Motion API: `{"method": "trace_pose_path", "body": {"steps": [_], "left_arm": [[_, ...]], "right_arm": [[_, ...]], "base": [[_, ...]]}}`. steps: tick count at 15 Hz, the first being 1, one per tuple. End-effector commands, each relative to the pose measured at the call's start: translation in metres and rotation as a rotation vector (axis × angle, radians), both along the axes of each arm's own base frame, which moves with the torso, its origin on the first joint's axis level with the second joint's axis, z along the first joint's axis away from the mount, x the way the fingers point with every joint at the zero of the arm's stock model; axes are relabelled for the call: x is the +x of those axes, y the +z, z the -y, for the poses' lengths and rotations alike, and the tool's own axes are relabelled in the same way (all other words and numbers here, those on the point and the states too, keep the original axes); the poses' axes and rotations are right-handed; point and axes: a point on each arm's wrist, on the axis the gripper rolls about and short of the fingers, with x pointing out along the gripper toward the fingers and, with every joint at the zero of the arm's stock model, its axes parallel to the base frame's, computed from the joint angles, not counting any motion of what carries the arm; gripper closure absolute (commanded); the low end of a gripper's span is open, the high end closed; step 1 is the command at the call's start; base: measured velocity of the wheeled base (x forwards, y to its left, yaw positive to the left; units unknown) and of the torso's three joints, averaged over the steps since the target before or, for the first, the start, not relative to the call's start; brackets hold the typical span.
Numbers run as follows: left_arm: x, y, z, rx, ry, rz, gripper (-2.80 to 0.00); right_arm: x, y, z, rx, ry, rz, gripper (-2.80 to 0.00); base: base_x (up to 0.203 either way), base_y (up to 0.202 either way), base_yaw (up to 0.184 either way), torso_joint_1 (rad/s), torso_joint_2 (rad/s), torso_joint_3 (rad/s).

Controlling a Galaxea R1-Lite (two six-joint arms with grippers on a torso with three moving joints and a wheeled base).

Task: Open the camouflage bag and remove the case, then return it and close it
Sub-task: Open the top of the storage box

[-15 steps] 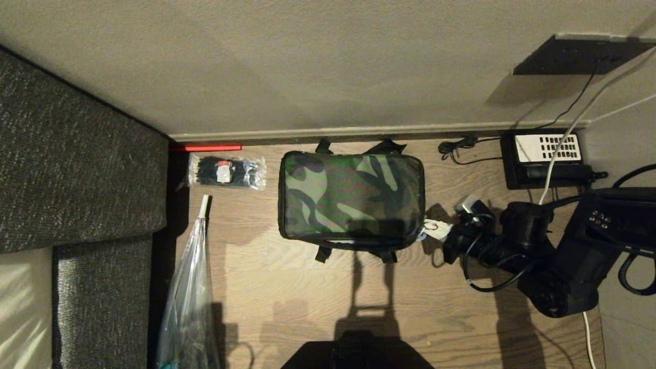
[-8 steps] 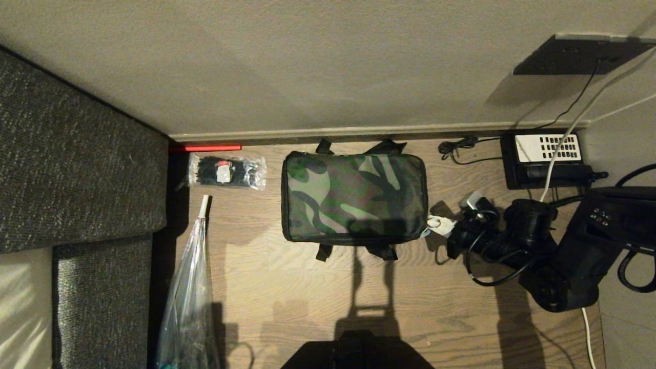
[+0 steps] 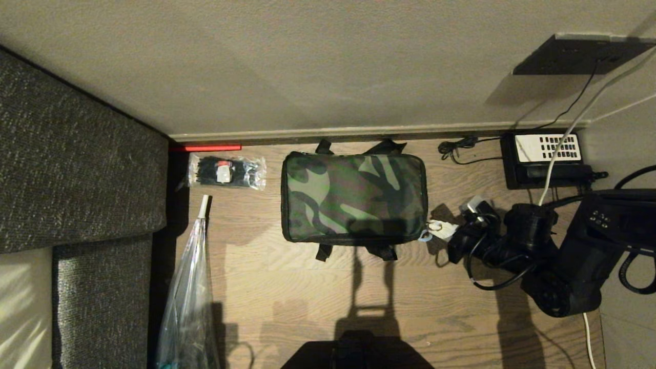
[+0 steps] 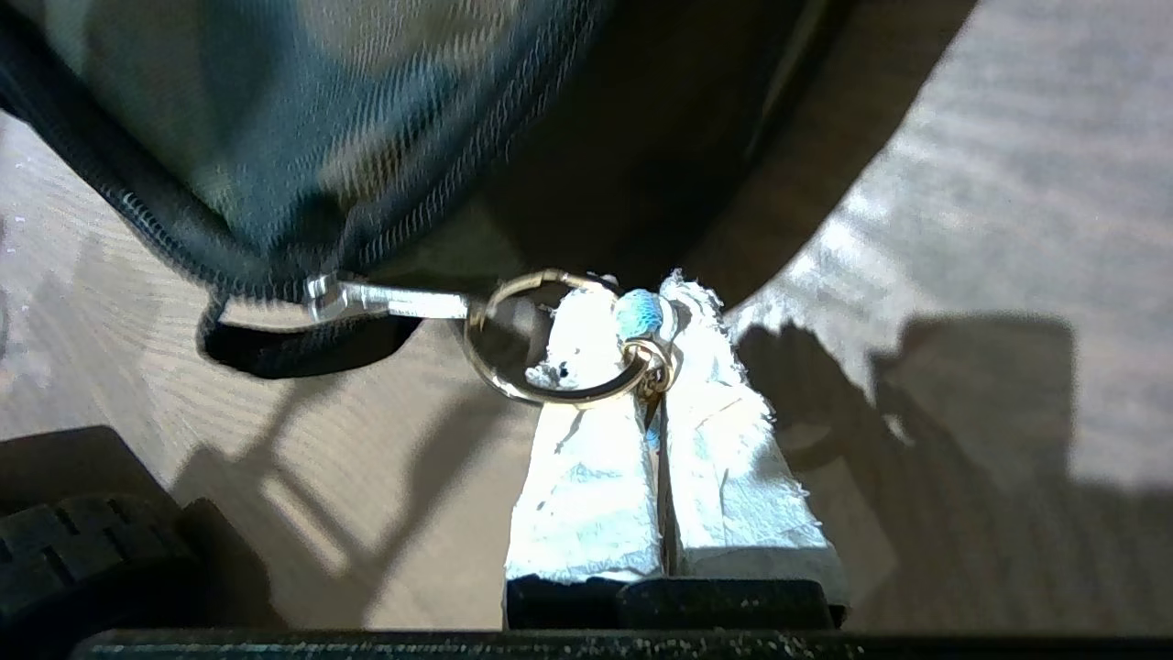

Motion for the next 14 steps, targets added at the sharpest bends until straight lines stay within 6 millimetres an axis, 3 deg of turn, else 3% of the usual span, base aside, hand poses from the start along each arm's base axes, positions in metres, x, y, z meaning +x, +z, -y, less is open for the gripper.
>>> {"method": "trace_pose_path", "body": {"steps": [1,6,14], "left_arm": [[0.000,-0.001,0.000,0.000,0.001,-0.002,0.00],[0.000,-0.001,0.000,0.000,0.001,-0.001,0.00],[0.000,-0.001,0.000,0.000,0.001,-0.001,0.00]], "right_arm": [[-0.014,0.000,-0.013,0.015,0.043,-0.040,0.00],[-0.036,0.004,-0.054,0.128,0.108,-0.191,0.00],[-0.057,-0.001,-0.066,0.098,0.122,-0.254,0.00]], "base": [[0.000,0.000,0.000,0.000,0.00,0.000],[0.000,0.000,0.000,0.000,0.00,0.000],[0.000,0.000,0.000,0.000,0.00,0.000]]}}
